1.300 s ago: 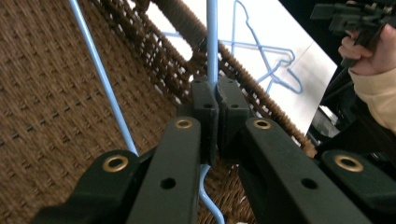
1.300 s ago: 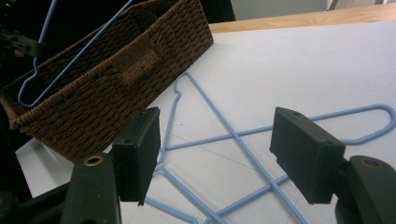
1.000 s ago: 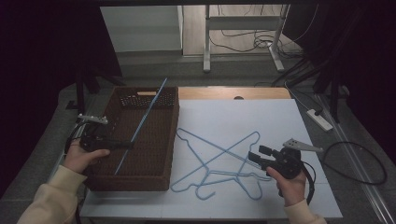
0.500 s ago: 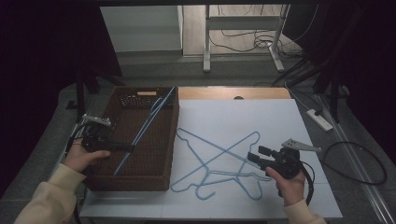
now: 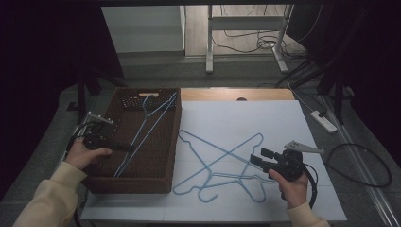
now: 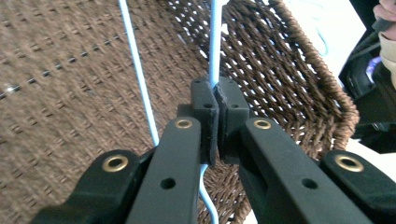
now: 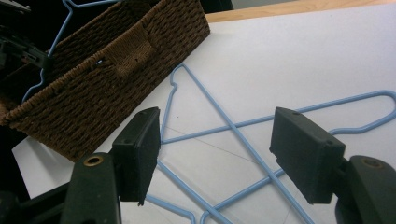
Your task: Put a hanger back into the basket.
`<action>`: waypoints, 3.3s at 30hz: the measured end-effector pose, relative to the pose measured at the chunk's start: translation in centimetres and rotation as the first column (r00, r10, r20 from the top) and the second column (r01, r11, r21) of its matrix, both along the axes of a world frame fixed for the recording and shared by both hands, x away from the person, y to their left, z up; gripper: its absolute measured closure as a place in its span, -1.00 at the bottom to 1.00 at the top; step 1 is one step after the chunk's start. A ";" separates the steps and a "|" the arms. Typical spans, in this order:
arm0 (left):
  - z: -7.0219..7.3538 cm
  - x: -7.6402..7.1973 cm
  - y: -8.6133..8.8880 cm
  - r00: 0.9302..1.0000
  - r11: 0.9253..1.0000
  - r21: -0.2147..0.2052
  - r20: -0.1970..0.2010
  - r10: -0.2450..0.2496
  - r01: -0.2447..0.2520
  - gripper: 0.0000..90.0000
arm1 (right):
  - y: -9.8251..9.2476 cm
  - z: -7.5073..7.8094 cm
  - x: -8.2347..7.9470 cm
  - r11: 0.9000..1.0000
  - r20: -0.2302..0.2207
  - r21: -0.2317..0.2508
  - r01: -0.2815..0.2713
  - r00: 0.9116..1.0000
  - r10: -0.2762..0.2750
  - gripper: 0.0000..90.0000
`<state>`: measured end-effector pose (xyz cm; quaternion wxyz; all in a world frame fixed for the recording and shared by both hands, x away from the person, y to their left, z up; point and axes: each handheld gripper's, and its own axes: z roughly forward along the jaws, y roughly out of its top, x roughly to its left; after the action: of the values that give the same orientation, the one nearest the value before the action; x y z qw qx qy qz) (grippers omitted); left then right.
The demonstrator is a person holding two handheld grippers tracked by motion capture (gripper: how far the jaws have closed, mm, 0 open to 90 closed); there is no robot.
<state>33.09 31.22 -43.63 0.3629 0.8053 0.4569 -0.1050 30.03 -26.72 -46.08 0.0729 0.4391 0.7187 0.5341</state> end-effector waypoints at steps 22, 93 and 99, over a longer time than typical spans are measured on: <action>-0.8 0.2 1.2 0.984 0.952 0.249 0.052 0.170 -0.178 0.94 | 0.2 -0.3 0.1 1.000 -0.012 -0.004 -0.001 1.000 0.001 -0.25; 0.8 -7.8 -9.2 0.849 0.987 -0.085 0.504 0.160 -0.135 -0.27 | -2.2 -0.1 0.6 0.977 0.088 -0.214 0.014 0.996 0.006 -0.27; 0.9 -8.0 -10.1 0.841 0.992 -0.044 0.526 0.125 -0.120 -0.27 | -2.3 0.0 0.4 0.972 0.090 -0.233 0.005 0.996 0.016 -0.26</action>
<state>25.10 21.16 -42.75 0.4841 0.7706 0.3895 0.1415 30.47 -29.06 -46.09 0.1552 0.4009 0.7735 0.4658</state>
